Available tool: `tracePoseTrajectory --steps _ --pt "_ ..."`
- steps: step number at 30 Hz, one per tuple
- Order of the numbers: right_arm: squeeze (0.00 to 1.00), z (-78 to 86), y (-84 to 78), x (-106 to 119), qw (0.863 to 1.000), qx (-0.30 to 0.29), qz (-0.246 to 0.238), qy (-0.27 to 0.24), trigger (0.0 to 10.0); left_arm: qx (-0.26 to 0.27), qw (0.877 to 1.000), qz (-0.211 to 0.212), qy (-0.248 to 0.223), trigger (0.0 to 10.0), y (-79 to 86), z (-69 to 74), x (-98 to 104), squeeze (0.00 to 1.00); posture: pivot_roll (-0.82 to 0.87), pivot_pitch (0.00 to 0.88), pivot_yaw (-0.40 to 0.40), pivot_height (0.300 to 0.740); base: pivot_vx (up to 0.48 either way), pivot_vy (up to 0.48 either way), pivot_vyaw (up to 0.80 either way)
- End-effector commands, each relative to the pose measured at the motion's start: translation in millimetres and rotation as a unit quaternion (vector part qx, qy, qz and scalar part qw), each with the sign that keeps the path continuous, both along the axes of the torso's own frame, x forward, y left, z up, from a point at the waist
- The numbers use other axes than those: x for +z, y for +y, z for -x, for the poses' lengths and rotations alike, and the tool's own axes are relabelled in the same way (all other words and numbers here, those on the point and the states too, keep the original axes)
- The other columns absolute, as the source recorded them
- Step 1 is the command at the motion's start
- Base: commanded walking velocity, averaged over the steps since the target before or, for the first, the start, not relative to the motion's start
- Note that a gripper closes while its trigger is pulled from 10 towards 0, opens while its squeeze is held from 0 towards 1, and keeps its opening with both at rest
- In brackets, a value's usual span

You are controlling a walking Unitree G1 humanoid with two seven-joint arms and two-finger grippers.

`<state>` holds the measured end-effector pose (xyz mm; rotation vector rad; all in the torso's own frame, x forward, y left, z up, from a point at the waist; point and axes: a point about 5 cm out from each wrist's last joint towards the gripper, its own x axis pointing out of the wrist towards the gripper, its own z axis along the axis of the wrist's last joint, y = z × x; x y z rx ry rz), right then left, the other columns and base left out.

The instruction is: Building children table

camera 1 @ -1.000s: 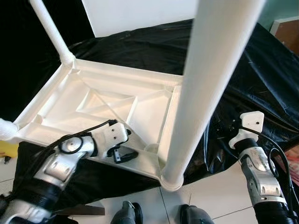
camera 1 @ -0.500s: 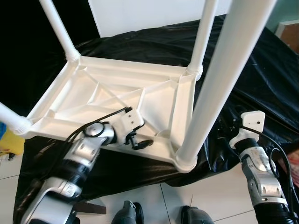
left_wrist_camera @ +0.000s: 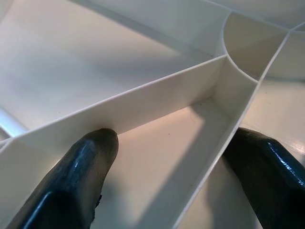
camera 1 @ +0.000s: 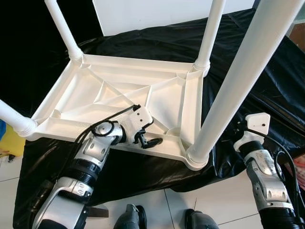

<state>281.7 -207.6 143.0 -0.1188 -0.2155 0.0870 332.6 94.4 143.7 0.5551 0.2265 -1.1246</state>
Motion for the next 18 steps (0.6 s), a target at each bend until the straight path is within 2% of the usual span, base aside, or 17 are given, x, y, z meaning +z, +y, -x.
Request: tracePoseTrajectory --steps 1,3,5,6,10,15,17,18 --pt "0.0 0.6 0.9 -2.6 1.0 0.0 -0.007 0.007 10.0 0.155 0.985 -0.009 -0.077 10.0 6.2 -14.5 -7.8 0.0 -0.07 0.183 0.072 0.74 0.0 0.0 0.0" --pt "0.0 0.4 1.7 -2.6 1.0 0.0 -0.008 0.007 10.0 0.158 0.984 -0.006 -0.08 10.0 3.4 -16.4 -7.4 0.0 -0.07 0.183 0.072 0.74 0.0 0.0 0.0" --pt "0.0 0.0 3.5 -3.1 1.0 0.001 -0.012 0.007 10.0 0.159 0.983 0.006 -0.091 10.0 -8.9 -20.7 -4.0 0.0 -0.07 0.182 0.066 0.74 0.0 0.0 0.0" --pt "0.0 0.0 3.5 -3.1 1.0 0.001 -0.012 0.007 10.0 0.159 0.983 0.006 -0.091 10.0 -8.9 -20.7 -4.0 0.0 -0.07 0.182 0.066 0.74 0.0 0.0 0.0" --pt "0.0 -0.1 7.3 -3.9 1.0 0.0 -0.02 0.007 10.0 0.179 0.978 0.034 -0.104 10.0 -28.3 -29.5 6.1 0.0 -0.06 0.179 0.063 0.74 0.0 0.0 0.0" --pt "0.0 -0.3 8.1 -4.1 1.0 0.0 -0.021 0.007 10.0 0.196 0.973 0.039 -0.115 10.0 -33.8 -35.6 11.0 0.0 -0.07 0.177 0.064 0.74 0.0 0.0 0.0" --pt "0.0 -0.5 7.6 -3.8 1.0 -0.006 -0.026 0.006 10.0 0.221 0.964 0.047 -0.138 10.0 -35.5 -43.5 20.6 0.0 -0.07 0.172 0.066 0.74 0.0 0.0 0.0" --pt "0.0 -0.5 7.6 -3.8 1.0 -0.006 -0.026 0.006 10.0 0.221 0.964 0.047 -0.138 10.0 -35.5 -43.5 20.6 0.0 -0.07 0.172 0.066 0.74 0.0 0.0 0.0"
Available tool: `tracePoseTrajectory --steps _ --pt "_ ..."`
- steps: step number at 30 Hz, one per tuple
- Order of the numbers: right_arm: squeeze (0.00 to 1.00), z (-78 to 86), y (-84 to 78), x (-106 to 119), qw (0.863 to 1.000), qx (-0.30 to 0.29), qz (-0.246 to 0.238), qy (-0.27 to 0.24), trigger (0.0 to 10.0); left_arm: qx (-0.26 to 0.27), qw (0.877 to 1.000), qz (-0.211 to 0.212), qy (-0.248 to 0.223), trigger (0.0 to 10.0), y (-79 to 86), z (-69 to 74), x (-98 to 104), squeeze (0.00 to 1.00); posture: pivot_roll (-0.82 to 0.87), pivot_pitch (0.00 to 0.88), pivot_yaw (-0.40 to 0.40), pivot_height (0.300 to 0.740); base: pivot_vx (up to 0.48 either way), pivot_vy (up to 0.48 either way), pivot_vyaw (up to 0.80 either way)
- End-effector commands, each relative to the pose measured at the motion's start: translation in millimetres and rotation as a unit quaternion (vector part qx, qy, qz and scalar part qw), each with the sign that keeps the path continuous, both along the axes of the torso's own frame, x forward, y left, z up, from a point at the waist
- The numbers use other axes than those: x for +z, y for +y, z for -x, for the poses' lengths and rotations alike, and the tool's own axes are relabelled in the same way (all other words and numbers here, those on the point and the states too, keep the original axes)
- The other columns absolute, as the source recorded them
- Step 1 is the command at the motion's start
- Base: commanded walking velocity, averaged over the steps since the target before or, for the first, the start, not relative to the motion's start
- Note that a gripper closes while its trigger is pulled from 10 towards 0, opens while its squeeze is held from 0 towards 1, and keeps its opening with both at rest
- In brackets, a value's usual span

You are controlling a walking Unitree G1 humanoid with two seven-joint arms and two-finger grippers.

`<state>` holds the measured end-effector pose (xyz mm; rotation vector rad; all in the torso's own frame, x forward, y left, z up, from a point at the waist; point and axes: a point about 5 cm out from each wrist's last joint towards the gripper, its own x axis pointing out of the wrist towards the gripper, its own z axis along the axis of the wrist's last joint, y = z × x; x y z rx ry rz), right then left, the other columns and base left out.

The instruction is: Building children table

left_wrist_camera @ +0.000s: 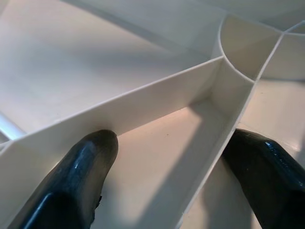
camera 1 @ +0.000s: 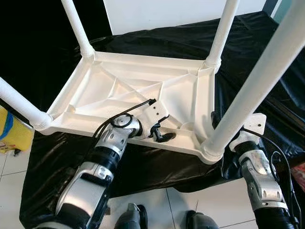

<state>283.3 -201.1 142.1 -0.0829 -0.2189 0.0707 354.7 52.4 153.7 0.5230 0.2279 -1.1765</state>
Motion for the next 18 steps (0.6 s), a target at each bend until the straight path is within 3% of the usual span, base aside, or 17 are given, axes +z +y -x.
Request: tracePoseTrajectory --steps 1,5,8,9,10,11,12,15,18 --pt "0.0 1.2 0.7 -2.8 1.0 -0.002 -0.009 0.007 10.0 0.255 0.954 0.04 -0.154 10.0 6.5 -23.9 14.2 0.0 -0.07 0.172 0.066 0.74 0.0 0.0 0.0" --pt "0.0 2.6 -4.7 -3.2 1.0 -0.02 -0.014 0.008 10.0 0.275 0.942 0.067 -0.182 10.0 11.2 -28.8 25.6 0.0 -0.08 0.168 0.068 0.74 0.0 0.0 0.0" --pt "0.0 3.7 -8.5 -2.8 0.999 -0.029 -0.012 0.006 10.0 0.275 0.941 0.082 -0.182 10.0 14.3 -28.8 28.6 0.0 -0.08 0.168 0.069 0.74 0.0 0.0 0.0" --pt "0.0 5.5 -11.8 -2.4 0.999 -0.032 -0.011 0.005 10.0 0.25 0.948 0.107 -0.165 10.0 15.2 -24.6 29.6 0.0 -0.09 0.171 0.068 0.74 0.0 0.0 0.0" --pt "0.0 5.5 -11.8 -2.4 0.999 -0.032 -0.011 0.005 10.0 0.25 0.948 0.107 -0.165 10.0 15.2 -24.6 29.6 0.0 -0.09 0.171 0.068 0.74 0.0 0.0 0.0" --pt "0.0 10.3 -18.8 -1.1 0.999 -0.037 -0.008 0.0 10.0 0.2 0.958 0.148 -0.141 10.0 18.7 -13.9 31.4 0.0 -0.09 0.173 0.066 0.74 0.0 0.0 0.0" --pt "0.0 12.2 -21.1 -0.7 0.999 -0.038 -0.008 -0.001 10.0 0.183 0.961 0.159 -0.133 10.0 20.2 -9.7 31.7 0.0 -0.09 0.173 0.066 0.74 0.0 0.0 0.0" --pt "0.0 13.2 -22.3 -0.4 0.999 -0.039 -0.008 -0.002 10.0 0.176 0.962 0.163 -0.129 10.0 20.9 -8.1 31.6 0.0 -0.09 0.173 0.066 0.74 0.0 0.0 0.0" --pt "0.0 25.4 -38.7 2.4 0.999 -0.038 -0.013 0.004 10.0 0.1 0.973 0.154 -0.142 10.0 38.8 20.1 27.9 0.0 -0.08 0.176 0.062 0.74 0.0 0.0 0.0"
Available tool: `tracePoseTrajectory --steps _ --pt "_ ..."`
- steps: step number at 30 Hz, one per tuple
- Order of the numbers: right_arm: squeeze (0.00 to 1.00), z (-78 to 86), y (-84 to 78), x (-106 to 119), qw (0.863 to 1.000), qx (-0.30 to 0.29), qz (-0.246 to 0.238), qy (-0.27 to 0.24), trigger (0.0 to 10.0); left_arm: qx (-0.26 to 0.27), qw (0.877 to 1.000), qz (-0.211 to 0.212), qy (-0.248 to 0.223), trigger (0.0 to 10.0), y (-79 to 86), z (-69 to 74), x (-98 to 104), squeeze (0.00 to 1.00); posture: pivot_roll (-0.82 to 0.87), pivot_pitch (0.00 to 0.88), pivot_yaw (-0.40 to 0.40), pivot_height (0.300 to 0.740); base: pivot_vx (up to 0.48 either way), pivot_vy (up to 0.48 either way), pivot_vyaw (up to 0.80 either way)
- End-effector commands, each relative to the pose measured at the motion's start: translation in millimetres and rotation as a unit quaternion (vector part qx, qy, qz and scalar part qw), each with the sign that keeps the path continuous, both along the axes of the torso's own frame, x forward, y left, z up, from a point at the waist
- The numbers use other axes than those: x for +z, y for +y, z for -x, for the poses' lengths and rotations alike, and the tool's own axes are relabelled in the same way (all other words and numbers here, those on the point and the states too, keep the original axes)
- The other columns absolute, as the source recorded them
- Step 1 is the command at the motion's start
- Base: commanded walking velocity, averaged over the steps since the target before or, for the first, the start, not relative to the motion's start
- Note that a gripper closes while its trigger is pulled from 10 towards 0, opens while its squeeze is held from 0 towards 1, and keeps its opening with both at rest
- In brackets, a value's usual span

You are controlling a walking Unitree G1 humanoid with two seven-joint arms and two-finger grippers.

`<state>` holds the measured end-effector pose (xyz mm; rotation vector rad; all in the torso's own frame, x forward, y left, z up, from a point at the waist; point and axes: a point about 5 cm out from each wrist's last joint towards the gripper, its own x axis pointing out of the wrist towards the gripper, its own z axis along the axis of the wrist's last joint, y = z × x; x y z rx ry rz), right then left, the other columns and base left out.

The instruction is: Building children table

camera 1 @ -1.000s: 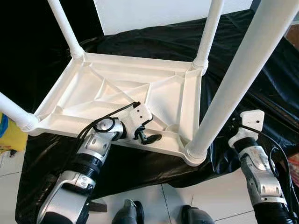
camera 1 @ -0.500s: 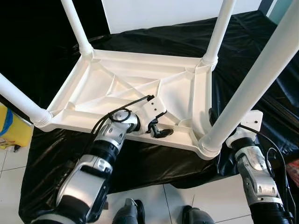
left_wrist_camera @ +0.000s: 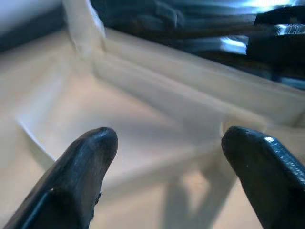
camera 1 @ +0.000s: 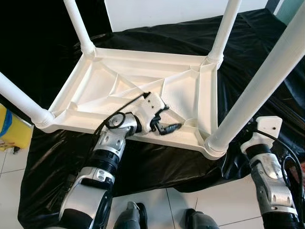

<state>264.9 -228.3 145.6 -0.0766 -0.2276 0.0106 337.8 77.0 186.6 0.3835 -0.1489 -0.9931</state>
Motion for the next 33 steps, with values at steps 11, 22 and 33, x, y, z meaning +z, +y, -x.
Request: tracePoseTrajectory --steps 11,22,33 --pt "1.0 25.8 -16.7 4.9 0.996 0.07 0.0 0.052 10.0 0.016 0.999 0.025 0.02 10.0 52.2 38.2 2.4 0.0 -0.09 0.175 0.062 0.74 0.0 0.0 0.0" --pt "1.0 38.1 -17.7 6.6 0.978 0.169 0.054 0.107 10.0 0.027 0.999 0.009 0.027 10.0 72.6 51.3 5.1 0.0 -0.1 0.173 0.057 0.74 0.0 0.0 0.0" --pt "0.0 62.3 12.9 25.1 0.912 0.377 0.057 0.15 10.0 0.061 0.996 -0.016 0.057 10.0 92.1 59.8 2.7 0.0 -0.09 0.171 0.068 0.74 0.0 0.0 0.0"
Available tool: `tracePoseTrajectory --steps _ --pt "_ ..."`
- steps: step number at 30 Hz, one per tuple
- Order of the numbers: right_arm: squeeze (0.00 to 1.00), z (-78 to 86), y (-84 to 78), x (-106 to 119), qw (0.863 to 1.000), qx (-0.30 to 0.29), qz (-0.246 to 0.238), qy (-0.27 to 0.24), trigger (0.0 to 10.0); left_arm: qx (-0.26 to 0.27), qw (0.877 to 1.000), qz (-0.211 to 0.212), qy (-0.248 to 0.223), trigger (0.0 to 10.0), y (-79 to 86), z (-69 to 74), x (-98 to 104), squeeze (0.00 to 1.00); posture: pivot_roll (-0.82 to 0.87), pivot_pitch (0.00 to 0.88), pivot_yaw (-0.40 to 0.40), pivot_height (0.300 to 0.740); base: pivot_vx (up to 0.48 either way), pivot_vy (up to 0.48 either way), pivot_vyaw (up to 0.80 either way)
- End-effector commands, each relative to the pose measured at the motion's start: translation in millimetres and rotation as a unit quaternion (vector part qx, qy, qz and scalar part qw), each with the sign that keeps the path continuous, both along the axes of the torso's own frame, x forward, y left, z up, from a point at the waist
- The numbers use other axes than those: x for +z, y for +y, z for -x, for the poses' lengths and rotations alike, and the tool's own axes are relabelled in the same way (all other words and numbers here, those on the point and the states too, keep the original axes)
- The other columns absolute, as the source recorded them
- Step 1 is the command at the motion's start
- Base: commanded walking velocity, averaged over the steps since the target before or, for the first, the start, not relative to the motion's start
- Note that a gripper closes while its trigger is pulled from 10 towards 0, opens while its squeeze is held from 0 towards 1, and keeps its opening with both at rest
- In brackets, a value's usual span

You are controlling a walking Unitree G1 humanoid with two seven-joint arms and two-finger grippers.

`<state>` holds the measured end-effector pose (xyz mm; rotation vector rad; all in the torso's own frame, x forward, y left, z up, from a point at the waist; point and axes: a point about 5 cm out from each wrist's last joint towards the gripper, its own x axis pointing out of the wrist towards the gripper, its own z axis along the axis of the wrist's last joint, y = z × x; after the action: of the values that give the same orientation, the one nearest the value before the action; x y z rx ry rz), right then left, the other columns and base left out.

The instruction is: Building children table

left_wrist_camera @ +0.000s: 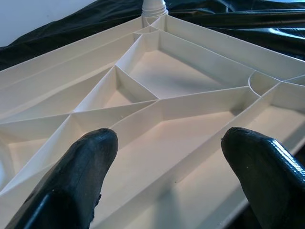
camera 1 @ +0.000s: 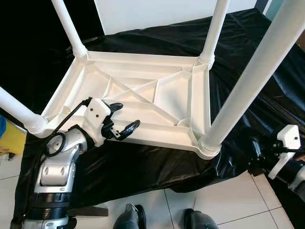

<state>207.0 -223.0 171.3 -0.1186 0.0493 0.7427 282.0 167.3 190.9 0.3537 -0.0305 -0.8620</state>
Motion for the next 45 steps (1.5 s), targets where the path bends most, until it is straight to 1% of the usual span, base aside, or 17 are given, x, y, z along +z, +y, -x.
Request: tracePoseTrajectory --steps 1,3,4,5,7,10,11,14,17,22,28,30,33,37,39,40,45 --pt "0.0 4.4 7.6 -0.6 0.999 0.03 -0.007 0.012 10.0 -0.015 1.0 -0.008 0.011 10.0 1.8 4.0 -1.6 0.0 -0.09 0.171 0.068 0.74 0.0 0.0 0.0" --pt "0.0 8.2 18.9 0.7 0.997 0.077 0.007 0.019 10.0 -0.012 1.0 -0.01 0.016 10.0 0.6 4.5 -2.9 0.0 -0.08 0.167 0.066 0.74 0.0 0.0 0.0" --pt "0.0 8.2 18.9 0.7 0.997 0.077 0.007 0.019 10.0 -0.012 1.0 -0.01 0.016 10.0 0.6 4.5 -2.9 0.0 -0.08 0.167 0.066 0.74 0.0 0.0 0.0" --pt "0.0 4.4 31.0 -1.6 0.995 0.098 0.015 0.015 10.0 -0.011 1.0 -0.014 0.018 10.0 -2.7 4.4 -5.6 0.0 -0.08 0.163 0.061 0.74 0.0 0.0 0.0" --pt "0.0 3.0 34.9 -1.9 0.994 0.104 0.015 0.014 10.0 -0.011 1.0 -0.015 0.019 10.0 -3.9 4.7 -6.2 0.0 -0.08 0.163 0.061 0.74 0.0 0.0 0.0" --pt "0.0 -5.8 43.5 -3.5 0.996 0.092 0.012 -0.002 10.0 -0.012 1.0 -0.008 0.022 10.0 -7.9 5.1 -6.2 0.0 -0.08 0.16 0.059 0.74 0.0 0.0 0.0" --pt "0.0 -15.5 50.9 -4.6 0.997 0.073 0.012 -0.02 10.0 -0.014 1.0 -0.001 0.025 10.0 -12.5 5.3 -6.3 0.0 -0.08 0.156 0.059 0.74 0.0 0.0 0.0" --pt "0.0 -19.9 54.5 -5.0 0.997 0.066 0.012 -0.027 10.0 -0.015 1.0 0.002 0.026 10.0 -15.1 5.3 -6.5 0.0 -0.08 0.156 0.059 0.74 0.0 0.0 0.0" --pt "0.0 -33.3 69.5 -3.0 0.997 0.054 -0.001 -0.047 10.0 -0.027 0.999 0.017 0.026 10.0 -28.5 5.3 -6.8 0.0 -0.08 0.149 0.058 0.74 0.0 0.0 0.0" --pt "0.0 -45.2 76.4 -3.5 0.998 0.037 -0.005 -0.058 10.0 -0.029 0.999 0.023 0.029 10.0 -37.6 3.3 -8.7 0.0 -0.08 0.142 0.058 0.74 0.0 0.0 0.0" --pt "0.0 -59.1 68.0 -8.5 0.998 0.005 0.008 -0.058 10.0 -0.034 0.999 0.03 0.026 10.0 -48.5 -0.2 -7.9 0.0 -0.07 0.135 0.052 0.74 0.0 0.0 0.0" --pt "0.0 -69.5 56.9 -11.3 0.997 -0.028 0.02 -0.062 10.0 -0.044 0.998 0.038 0.024 10.0 -61.0 -2.6 -7.6 0.0 -0.08 0.128 0.047 0.74 0.0 0.0 0.0" --pt "0.0 -76.6 49.3 -13.0 0.996 -0.051 0.026 -0.066 10.0 -0.051 0.998 0.041 0.024 10.0 -69.5 -4.0 -8.1 0.0 -0.08 0.124 0.048 0.74 0.0 0.0 0.0" --pt "0.0 -80.1 44.9 -13.1 0.995 -0.065 0.029 -0.07 10.0 -0.055 0.997 0.041 0.023 10.0 -73.4 -4.4 -8.1 0.0 -0.08 0.121 0.048 0.74 0.0 0.0 0.0" --pt "0.0 -88.7 31.2 -13.8 0.991 -0.1 0.047 -0.08 10.0 -0.068 0.997 0.042 0.019 10.0 -80.4 -5.5 -7.4 0.0 -0.09 0.112 0.049 0.74 0.0 0.0 0.0" --pt "0.0 -88.7 31.2 -13.8 0.991 -0.1 0.047 -0.08 10.0 -0.068 0.997 0.042 0.019 10.0 -80.4 -5.5 -7.4 0.0 -0.09 0.112 0.049 0.74 0.0 0.0 0.0" --pt "0.0 -101.4 10.3 -11.1 0.981 -0.161 0.055 -0.096 10.0 -0.073 0.997 0.038 0.012 10.0 -85.3 -12.3 -5.2 0.0 -0.11 0.101 0.047 0.74 0.0 0.0 0.0"
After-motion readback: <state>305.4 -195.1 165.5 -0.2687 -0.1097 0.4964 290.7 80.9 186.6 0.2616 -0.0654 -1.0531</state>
